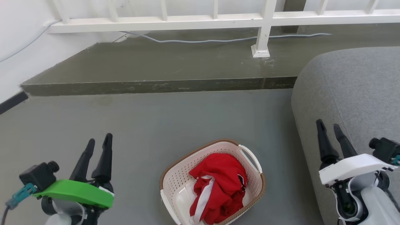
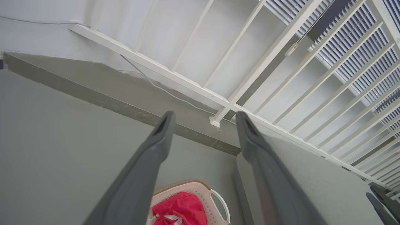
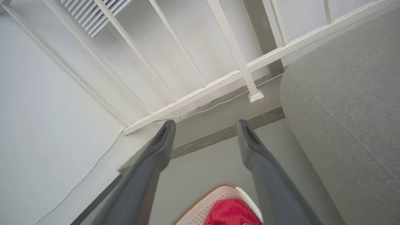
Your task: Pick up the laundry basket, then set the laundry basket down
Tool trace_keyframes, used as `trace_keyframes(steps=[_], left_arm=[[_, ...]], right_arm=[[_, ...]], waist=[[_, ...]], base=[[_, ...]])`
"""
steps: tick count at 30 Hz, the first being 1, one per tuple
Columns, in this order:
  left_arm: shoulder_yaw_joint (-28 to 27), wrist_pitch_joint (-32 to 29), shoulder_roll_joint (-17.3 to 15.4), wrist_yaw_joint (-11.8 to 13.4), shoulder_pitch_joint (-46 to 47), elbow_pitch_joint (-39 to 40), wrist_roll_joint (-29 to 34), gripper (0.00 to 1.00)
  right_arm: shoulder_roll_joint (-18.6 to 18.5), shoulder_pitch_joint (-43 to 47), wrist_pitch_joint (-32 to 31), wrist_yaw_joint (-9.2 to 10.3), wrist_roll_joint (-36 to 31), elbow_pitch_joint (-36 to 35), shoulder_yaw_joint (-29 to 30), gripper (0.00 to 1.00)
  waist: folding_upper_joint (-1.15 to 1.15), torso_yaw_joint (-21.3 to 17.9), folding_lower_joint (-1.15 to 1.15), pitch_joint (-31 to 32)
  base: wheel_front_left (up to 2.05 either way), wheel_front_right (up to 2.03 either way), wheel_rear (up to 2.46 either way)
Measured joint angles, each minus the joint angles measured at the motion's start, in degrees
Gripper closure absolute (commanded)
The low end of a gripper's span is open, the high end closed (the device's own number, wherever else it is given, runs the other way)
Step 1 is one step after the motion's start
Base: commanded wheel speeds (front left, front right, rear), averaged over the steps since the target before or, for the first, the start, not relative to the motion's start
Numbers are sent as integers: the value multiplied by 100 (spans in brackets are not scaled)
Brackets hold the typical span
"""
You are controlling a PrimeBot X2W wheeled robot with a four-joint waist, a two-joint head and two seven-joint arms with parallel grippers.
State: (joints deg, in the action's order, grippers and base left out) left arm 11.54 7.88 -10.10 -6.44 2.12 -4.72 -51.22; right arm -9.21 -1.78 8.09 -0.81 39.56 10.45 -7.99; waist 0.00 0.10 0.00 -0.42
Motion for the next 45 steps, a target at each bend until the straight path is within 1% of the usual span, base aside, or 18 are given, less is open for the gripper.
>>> trace_keyframes(steps=[4,7,8,11,13,16,19,22,23,26,27,30,33,40,45], left_arm=[[154,76,-54,94,10,4,409,0],[265,129,-132,151,20,3,756,0],[316,137,-164,162,22,3,847,0],[424,202,-174,221,23,2,1131,0],[512,252,-176,252,23,1,1326,0],[587,309,-176,321,23,-1,1516,0],[693,380,-176,378,23,-2,1761,0],[755,433,-176,442,23,-7,1944,0],[769,438,-176,446,24,-7,2033,0],[856,489,-175,494,24,-8,2169,0],[882,528,-176,494,25,-8,2214,0],[913,588,-176,550,26,-8,2442,0],[917,633,-174,606,28,-13,2505,0],[868,632,-141,731,28,-88,2471,0],[861,627,-142,757,29,-182,2477,0]], right_arm=[[-30,1,58,92,-396,2,-137,0],[-37,2,130,109,-649,5,-221,0],[-41,2,146,144,-750,8,-247,0],[-62,3,203,199,-1001,15,-347,0],[-76,4,244,201,-1196,24,-387,0],[-89,4,305,292,-1413,46,-443,0],[-94,5,358,336,-1638,55,-512,0],[-99,7,408,354,-1867,70,-541,0],[-101,7,437,391,-1931,71,-554,0],[-73,8,500,404,-2022,73,-571,0],[-71,8,509,438,-2104,73,-583,0],[-65,8,567,447,-2316,71,-608,0],[-59,8,608,454,-2449,71,-616,0],[-1,8,609,495,-2449,77,-571,0],[11,8,609,495,-2449,99,-548,0]], waist=[[0,-5,0,-3],[0,-9,0,-7],[0,-10,0,-8],[0,-13,0,-11],[0,-16,0,-14],[0,-19,0,-18],[0,-21,0,-24],[0,-23,0,-29],[0,-24,0,-32],[0,-27,0,-42],[0,-28,0,-46],[0,-33,0,-58],[0,-38,0,-68],[0,-41,0,-81],[0,-42,0,-94]], base=[[0,0,0],[0,0,0],[0,0,0],[0,0,0],[0,0,0],[0,0,0],[0,0,0],[0,0,0],[0,0,0],[0,0,0],[0,0,0],[0,0,0],[0,0,0],[0,0,0],[0,0,0]])
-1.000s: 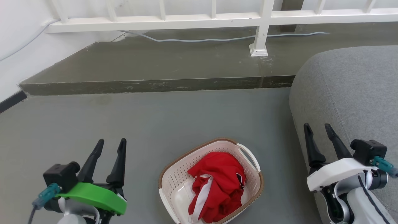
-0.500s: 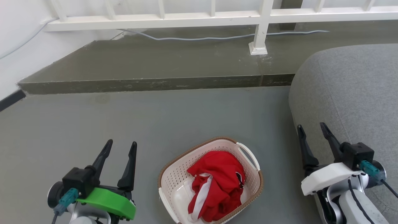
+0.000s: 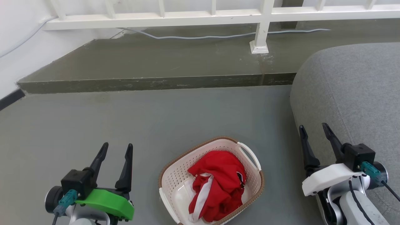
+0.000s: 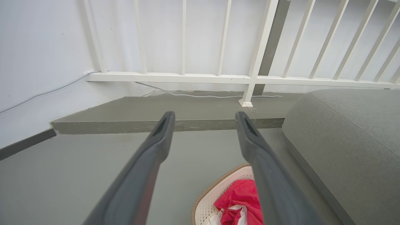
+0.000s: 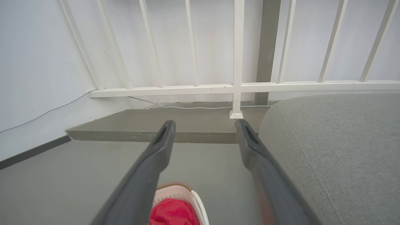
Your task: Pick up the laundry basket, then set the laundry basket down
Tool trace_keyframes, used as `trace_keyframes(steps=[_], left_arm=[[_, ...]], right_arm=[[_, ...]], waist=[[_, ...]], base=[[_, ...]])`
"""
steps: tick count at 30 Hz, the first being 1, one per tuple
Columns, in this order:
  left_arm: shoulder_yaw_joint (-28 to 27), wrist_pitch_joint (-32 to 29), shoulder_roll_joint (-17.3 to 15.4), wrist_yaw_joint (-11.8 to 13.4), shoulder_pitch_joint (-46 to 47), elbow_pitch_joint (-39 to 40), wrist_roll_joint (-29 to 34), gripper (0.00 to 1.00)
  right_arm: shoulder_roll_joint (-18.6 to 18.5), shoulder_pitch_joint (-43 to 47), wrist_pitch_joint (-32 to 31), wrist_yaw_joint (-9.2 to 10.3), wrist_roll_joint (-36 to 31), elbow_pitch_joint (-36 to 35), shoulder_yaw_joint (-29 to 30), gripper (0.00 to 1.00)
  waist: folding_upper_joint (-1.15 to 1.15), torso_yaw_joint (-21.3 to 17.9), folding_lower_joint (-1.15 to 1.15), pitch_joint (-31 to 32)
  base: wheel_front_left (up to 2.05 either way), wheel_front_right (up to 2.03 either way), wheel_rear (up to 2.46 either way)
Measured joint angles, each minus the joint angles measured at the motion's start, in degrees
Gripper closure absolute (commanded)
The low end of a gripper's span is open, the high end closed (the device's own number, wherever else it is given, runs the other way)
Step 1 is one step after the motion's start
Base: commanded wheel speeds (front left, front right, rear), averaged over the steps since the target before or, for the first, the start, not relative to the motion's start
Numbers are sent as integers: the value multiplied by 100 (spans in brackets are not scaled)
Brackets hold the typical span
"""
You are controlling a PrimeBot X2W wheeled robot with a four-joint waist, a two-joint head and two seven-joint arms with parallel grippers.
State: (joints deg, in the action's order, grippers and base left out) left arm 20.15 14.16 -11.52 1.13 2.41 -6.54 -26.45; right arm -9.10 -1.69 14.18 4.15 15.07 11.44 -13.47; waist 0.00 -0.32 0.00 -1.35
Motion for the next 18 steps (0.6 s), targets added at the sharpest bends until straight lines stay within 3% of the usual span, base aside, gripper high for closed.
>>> trace_keyframes(steps=[18], left_arm=[[12,-34,0,43,27,-90,2,0]], right_arm=[[5,-1,0,-7,-27,19,20,0]], waist=[[0,3,0,-54]], base=[[0,0,0]])
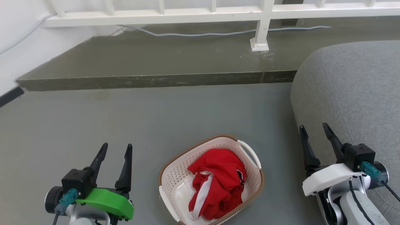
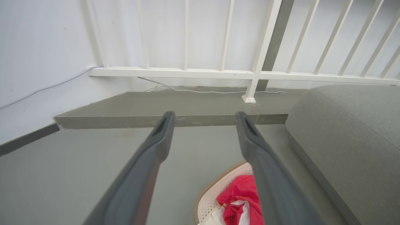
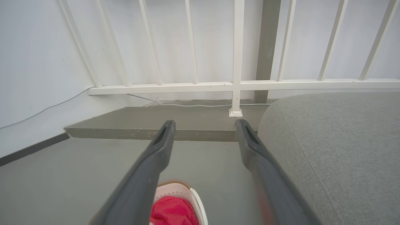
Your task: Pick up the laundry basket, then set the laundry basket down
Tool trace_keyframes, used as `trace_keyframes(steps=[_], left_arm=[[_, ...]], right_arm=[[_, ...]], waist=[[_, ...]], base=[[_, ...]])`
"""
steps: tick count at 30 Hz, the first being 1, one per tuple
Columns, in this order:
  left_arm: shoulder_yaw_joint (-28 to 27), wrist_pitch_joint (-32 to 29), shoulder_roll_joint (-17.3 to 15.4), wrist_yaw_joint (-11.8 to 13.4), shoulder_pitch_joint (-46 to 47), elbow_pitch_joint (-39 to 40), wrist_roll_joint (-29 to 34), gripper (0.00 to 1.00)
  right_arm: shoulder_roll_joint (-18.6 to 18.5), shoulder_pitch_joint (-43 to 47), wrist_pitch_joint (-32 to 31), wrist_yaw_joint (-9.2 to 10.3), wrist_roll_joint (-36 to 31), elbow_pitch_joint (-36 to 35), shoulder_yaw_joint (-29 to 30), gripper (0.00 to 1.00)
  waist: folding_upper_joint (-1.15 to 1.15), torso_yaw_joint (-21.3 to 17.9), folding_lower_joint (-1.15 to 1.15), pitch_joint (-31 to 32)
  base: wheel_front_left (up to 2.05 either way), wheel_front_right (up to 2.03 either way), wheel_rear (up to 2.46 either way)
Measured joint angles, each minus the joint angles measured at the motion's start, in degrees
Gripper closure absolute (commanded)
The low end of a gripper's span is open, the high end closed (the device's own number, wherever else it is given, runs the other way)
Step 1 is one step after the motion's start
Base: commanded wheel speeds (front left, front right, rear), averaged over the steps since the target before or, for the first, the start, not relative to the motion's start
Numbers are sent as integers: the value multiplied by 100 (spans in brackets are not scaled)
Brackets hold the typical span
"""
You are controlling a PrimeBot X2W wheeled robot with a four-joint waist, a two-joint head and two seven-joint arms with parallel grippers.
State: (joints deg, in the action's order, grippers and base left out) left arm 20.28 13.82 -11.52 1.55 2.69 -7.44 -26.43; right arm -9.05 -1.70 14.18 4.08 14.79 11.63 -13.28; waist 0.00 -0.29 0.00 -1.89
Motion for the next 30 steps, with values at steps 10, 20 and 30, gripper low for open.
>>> trace_keyframes(steps=[10,20,30], left_arm=[[-4,-24,-1,30,164,145,0,0],[-65,-86,-10,29,452,322,-5,0],[-146,-226,-31,-5,662,319,-63,0]], right_arm=[[0,-18,1,1,-33,-143,54,0],[64,-360,26,12,-115,-413,151,0],[174,-661,34,64,-166,-515,170,0]], waist=[[0,3,0,-332],[0,16,0,-1046],[0,-13,0,-1828]], base=[[0,0,0],[0,0,0],[0,0,0]])
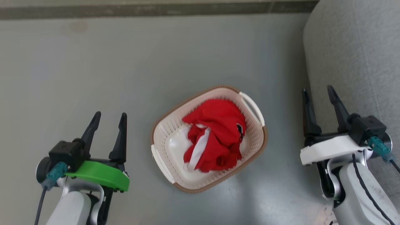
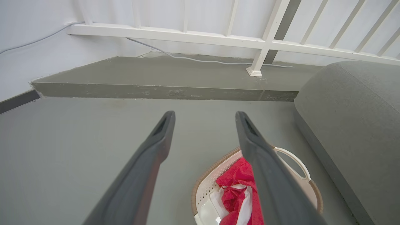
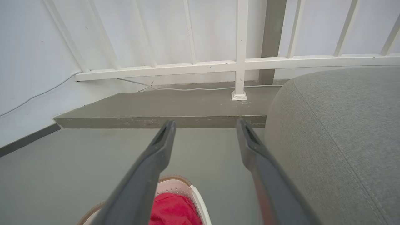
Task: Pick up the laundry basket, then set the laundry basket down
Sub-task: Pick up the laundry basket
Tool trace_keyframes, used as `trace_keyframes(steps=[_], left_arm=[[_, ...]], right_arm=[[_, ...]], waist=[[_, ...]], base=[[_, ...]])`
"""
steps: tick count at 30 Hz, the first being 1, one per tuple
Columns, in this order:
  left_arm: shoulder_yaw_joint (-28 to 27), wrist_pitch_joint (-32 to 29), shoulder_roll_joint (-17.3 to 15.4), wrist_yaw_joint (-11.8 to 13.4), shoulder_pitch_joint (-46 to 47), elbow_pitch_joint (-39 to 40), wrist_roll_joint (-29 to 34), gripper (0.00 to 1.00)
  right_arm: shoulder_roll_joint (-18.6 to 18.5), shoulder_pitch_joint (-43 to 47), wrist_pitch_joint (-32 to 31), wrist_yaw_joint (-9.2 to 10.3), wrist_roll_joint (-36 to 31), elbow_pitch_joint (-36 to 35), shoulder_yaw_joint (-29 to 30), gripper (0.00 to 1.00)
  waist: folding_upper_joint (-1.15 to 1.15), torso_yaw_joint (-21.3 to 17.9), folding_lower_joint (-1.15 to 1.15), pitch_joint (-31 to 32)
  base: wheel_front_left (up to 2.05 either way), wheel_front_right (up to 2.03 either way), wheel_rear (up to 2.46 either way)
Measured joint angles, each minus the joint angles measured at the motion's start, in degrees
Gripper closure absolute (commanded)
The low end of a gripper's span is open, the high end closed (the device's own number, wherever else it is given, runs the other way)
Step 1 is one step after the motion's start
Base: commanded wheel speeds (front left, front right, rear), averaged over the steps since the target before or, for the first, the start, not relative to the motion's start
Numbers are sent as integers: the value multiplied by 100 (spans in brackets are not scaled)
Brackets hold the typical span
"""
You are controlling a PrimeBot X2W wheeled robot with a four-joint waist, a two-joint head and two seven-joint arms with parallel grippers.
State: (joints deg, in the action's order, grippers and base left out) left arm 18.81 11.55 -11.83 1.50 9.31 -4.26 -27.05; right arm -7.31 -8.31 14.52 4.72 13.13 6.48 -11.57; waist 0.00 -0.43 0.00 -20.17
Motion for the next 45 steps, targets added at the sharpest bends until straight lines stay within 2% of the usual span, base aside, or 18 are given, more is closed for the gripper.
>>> trace_keyframes(steps=[10,19,29,37,45], left_arm=[[148,-528,-34,-207,272,-348,-178,0],[148,-1237,3,-453,819,-853,-751,0],[47,-1863,12,-605,1595,-1459,-1148,0],[-35,-2140,4,-686,2058,-2102,-1422,0],[-24,-2377,9,-761,2306,-2710,-1555,0]], right_arm=[[99,-423,5,26,-70,-198,-19,0],[179,-784,7,54,-168,-358,-44,0],[245,-1255,7,92,-223,-591,-88,0],[332,-1529,7,93,-229,-614,-118,0],[357,-1590,7,94,-227,-605,-87,0]], waist=[[0,-81,0,-808],[0,-215,0,-1539],[0,-391,0,-2357],[0,-555,0,-2921],[0,-727,0,-3181]], base=[[0,0,0],[0,0,0],[0,0,0],[0,0,0],[0,0,0]])
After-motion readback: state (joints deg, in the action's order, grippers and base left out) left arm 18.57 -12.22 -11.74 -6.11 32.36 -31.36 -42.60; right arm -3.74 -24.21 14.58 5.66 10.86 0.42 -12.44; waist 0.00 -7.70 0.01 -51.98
